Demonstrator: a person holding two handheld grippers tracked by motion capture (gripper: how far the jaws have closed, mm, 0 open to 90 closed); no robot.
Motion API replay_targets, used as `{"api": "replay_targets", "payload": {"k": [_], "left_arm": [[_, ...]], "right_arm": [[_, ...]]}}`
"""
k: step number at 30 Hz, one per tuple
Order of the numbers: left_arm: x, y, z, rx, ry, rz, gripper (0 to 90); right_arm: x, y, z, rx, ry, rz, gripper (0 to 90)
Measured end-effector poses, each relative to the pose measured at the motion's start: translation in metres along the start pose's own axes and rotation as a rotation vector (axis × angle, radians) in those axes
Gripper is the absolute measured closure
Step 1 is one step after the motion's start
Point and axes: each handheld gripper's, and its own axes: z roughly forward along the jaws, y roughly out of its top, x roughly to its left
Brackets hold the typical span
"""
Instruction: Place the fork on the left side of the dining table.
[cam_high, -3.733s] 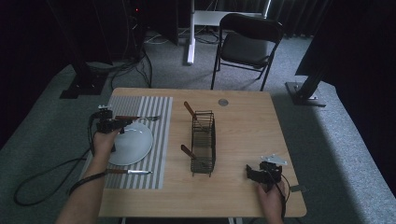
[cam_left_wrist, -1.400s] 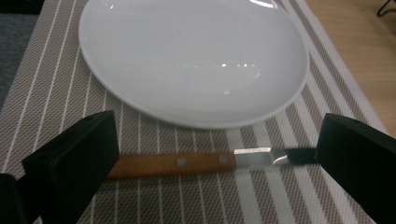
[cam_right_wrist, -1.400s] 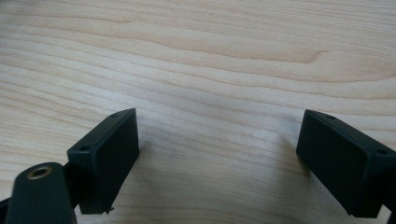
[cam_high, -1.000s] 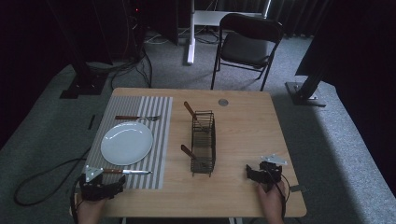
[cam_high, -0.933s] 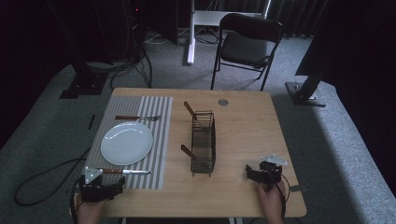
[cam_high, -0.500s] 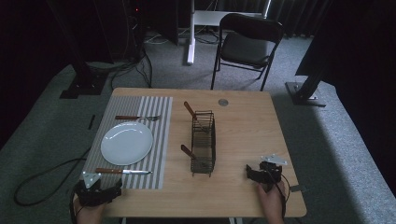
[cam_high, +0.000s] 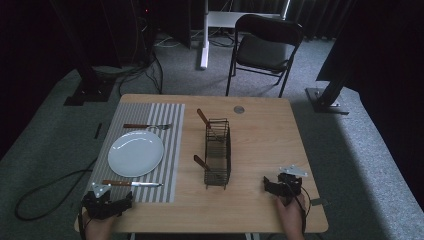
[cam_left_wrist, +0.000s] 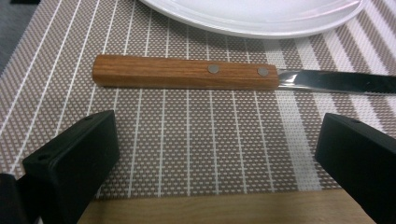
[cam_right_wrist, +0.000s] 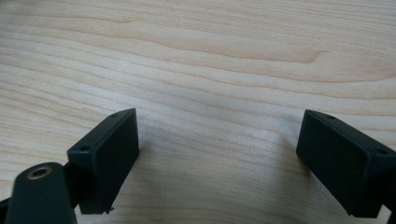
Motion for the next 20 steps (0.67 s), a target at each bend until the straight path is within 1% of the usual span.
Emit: {"api": "replay_targets", "payload": {"k": [3, 4, 8, 20], "left_arm": [[-0.0010, 0.0000, 0.0031, -0.003, 0.025, 0.034, 0.0], [-0.0002, 0.0001, 0.0041, -0.010, 0.020, 0.039, 0.0], [0.0010, 0.0019, 0.0051, -0.004, 0.029, 0.028, 0.0], [0.0010, 0.0029, 0.0057, 0.001, 0.030, 0.027, 0.0]], "right_arm": [[0.0000, 0.0000, 0.0000, 0.001, 0.001, -0.001, 12.7], [0.0000, 0.0000, 0.0000, 0.000, 0.001, -0.001, 12.7], [0.0000, 0.0000, 0.0000, 0.000, 0.001, -0.001, 12.7], [0.0000, 0.0000, 0.0000, 0.001, 0.000, -0.001, 12.7]]}}
